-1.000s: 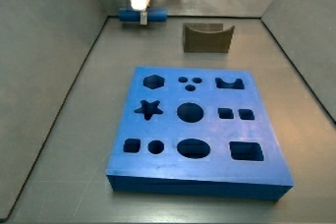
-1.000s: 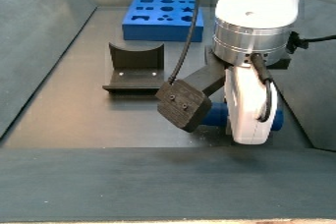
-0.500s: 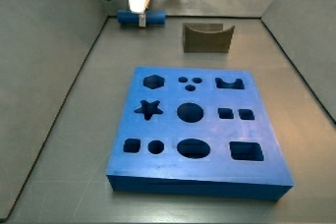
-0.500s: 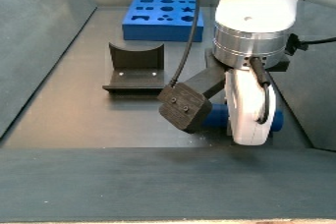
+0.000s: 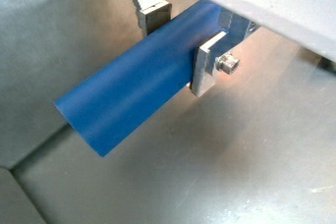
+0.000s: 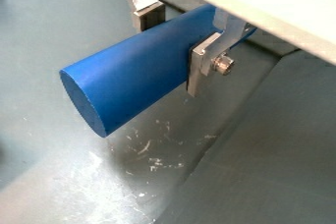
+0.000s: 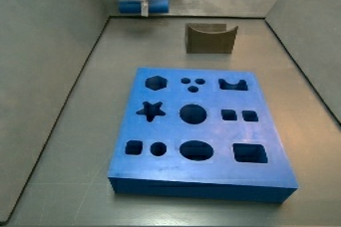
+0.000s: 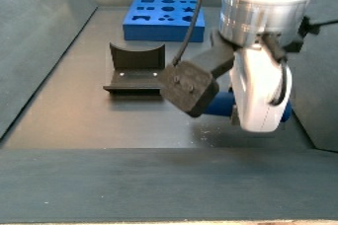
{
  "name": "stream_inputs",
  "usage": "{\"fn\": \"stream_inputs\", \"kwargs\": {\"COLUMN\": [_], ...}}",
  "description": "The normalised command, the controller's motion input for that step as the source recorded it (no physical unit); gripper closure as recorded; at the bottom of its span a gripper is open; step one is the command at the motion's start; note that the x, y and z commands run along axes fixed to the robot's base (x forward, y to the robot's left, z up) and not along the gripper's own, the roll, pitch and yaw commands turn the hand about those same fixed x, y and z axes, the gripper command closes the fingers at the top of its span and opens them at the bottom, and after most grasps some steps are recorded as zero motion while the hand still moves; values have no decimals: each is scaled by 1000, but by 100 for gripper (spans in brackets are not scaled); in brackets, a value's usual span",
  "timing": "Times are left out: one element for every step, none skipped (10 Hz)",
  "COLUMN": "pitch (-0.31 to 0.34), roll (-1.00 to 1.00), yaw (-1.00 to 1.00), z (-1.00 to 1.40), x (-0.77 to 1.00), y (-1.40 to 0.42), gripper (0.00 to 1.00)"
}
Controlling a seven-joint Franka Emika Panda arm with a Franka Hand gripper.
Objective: Pick up the round object. Move up. Place the round object on the fixture. Regrasp the round object. Move to above the board. Insert the round object.
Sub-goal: Move up, then place the round object on the fixture.
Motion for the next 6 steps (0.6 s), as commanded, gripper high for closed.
{"fn": "stream_inputs", "kwargs": {"pitch": [104, 104, 0, 7, 29, 40], "roll": [62, 79, 0, 8, 29, 40], "yaw": [-3, 5, 0, 2, -2, -5], "z": [412, 295, 1000, 1000, 1000, 1000], "x": [-17, -20, 0, -4, -14, -17], "y": [-3, -9, 0, -2, -3, -3], "gripper": [100, 100, 100, 100, 100, 100]}}
